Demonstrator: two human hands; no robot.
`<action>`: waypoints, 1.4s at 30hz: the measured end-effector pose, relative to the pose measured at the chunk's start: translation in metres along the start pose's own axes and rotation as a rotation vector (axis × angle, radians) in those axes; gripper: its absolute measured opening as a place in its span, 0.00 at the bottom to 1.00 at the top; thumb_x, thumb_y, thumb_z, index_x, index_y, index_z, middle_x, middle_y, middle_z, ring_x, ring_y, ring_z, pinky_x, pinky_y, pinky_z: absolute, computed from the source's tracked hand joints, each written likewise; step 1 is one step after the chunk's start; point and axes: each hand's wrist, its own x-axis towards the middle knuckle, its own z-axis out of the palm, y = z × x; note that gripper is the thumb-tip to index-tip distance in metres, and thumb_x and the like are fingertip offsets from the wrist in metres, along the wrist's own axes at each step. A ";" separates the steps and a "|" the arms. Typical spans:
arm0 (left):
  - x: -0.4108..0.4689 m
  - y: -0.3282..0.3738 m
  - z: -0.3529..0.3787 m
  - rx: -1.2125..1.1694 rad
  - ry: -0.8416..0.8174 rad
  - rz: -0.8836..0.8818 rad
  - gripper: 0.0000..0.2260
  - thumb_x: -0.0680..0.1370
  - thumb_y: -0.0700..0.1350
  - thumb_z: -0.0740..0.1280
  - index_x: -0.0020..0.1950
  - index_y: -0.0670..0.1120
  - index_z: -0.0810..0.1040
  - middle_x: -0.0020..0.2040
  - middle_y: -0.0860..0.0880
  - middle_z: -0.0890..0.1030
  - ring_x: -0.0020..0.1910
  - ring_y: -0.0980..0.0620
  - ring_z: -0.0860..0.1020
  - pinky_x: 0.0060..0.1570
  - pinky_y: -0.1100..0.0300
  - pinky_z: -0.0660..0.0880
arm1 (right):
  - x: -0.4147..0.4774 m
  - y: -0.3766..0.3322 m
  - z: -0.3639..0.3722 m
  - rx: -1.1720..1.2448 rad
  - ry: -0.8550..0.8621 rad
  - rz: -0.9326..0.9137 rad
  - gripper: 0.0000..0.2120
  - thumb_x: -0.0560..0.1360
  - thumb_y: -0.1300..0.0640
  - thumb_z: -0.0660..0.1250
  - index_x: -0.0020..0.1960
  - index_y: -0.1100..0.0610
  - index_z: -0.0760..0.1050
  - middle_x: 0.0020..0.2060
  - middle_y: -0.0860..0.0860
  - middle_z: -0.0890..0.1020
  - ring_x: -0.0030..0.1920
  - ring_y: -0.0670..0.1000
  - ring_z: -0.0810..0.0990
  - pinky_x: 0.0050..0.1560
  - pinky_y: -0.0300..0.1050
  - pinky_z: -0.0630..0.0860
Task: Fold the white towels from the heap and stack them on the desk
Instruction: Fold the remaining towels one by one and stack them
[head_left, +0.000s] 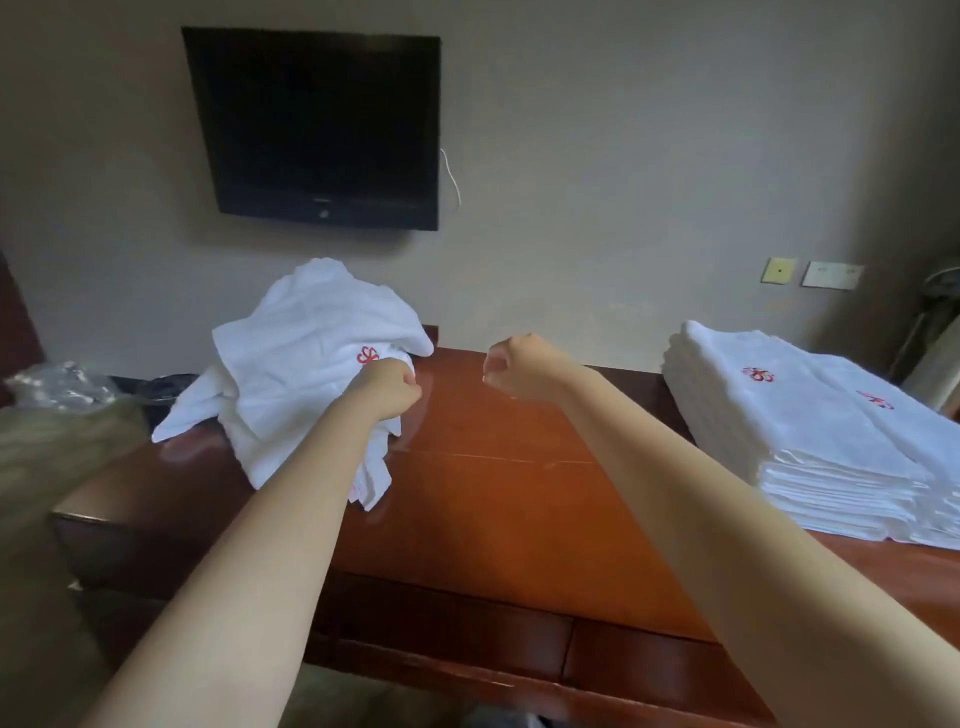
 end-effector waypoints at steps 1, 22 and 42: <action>0.006 -0.010 0.000 0.002 0.027 -0.019 0.13 0.74 0.38 0.59 0.29 0.47 0.67 0.31 0.48 0.69 0.40 0.47 0.69 0.37 0.53 0.68 | 0.011 0.000 0.008 0.006 -0.012 -0.008 0.11 0.78 0.53 0.62 0.57 0.55 0.78 0.48 0.50 0.79 0.54 0.53 0.78 0.55 0.48 0.76; 0.139 -0.105 -0.014 0.339 0.524 -0.074 0.06 0.77 0.42 0.66 0.52 0.43 0.78 0.54 0.43 0.75 0.58 0.41 0.69 0.55 0.49 0.64 | 0.149 0.027 0.107 0.213 -0.023 0.014 0.11 0.78 0.54 0.62 0.59 0.54 0.76 0.50 0.49 0.79 0.46 0.49 0.76 0.45 0.42 0.73; 0.045 0.063 0.035 -0.375 0.406 0.512 0.07 0.74 0.37 0.68 0.37 0.37 0.75 0.37 0.47 0.75 0.37 0.46 0.73 0.38 0.55 0.70 | 0.041 0.071 0.078 0.644 0.443 0.193 0.07 0.73 0.56 0.66 0.40 0.49 0.68 0.35 0.42 0.77 0.35 0.44 0.74 0.33 0.39 0.67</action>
